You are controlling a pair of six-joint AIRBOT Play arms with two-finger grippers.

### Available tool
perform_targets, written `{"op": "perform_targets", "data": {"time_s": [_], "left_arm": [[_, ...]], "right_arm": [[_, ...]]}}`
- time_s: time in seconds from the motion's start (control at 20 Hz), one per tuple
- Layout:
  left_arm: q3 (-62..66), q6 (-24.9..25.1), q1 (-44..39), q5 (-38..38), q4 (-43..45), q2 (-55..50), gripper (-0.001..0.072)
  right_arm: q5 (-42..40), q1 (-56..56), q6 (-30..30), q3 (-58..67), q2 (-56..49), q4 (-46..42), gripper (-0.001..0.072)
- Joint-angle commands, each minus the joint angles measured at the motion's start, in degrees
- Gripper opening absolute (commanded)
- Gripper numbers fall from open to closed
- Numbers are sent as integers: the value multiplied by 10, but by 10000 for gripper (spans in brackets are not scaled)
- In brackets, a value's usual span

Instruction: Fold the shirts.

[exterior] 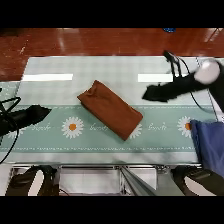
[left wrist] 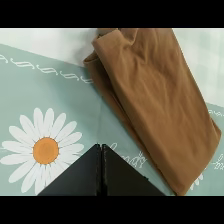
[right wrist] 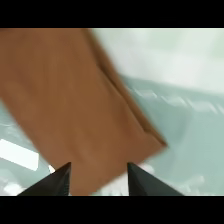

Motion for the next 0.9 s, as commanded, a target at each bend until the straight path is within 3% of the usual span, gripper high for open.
{"op": "perform_targets", "data": {"time_s": [0.0,0.05,0.1,0.3,0.4,0.55,0.85], "left_arm": [[-2,0,0,1,0,0,18],[-2,0,0,0,0,0,18],[-2,0,0,0,0,0,19],[-2,0,0,0,0,0,18],[-2,0,0,0,0,0,18],[-2,0,0,0,0,0,18],[-2,0,-2,-1,-4,0,18]], "right_arm": [[-167,9,189,-270,195,-91,412],[-219,9,233,-333,223,-60,412],[-259,9,235,-376,234,-9,412],[-333,50,178,-421,189,116,412],[-371,71,120,-421,141,205,412],[-384,101,-16,-409,70,362,412],[-363,115,-122,-324,-78,461,385]]}}
